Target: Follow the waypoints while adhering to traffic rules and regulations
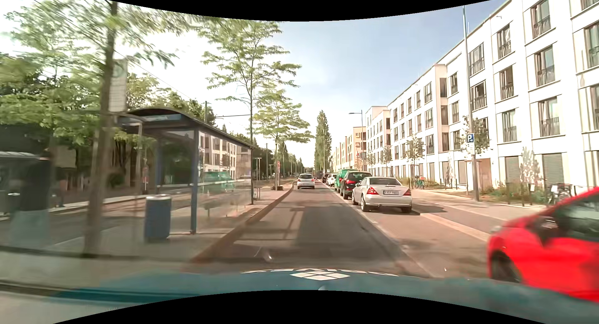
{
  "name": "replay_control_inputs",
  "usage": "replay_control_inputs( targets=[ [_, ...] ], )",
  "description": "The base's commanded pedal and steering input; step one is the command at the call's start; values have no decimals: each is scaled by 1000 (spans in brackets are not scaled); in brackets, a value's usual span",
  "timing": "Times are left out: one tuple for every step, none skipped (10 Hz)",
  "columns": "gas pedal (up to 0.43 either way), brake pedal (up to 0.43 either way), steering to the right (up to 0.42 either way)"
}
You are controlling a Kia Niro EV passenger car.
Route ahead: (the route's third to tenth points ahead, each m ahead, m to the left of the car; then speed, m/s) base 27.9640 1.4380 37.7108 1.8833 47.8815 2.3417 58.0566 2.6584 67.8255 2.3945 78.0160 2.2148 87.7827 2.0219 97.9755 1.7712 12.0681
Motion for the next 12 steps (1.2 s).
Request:
replay_control_inputs(
  targets=[
    [189, 0, 3],
    [189, 0, 3],
    [189, 0, 3],
    [189, 0, 3],
    [189, 0, 2],
    [189, 0, 1],
    [189, 0, 0],
    [189, 0, -2],
    [189, 0, -3],
    [189, 0, -3],
    [189, 0, -3],
    [189, 0, -4]
  ],
)
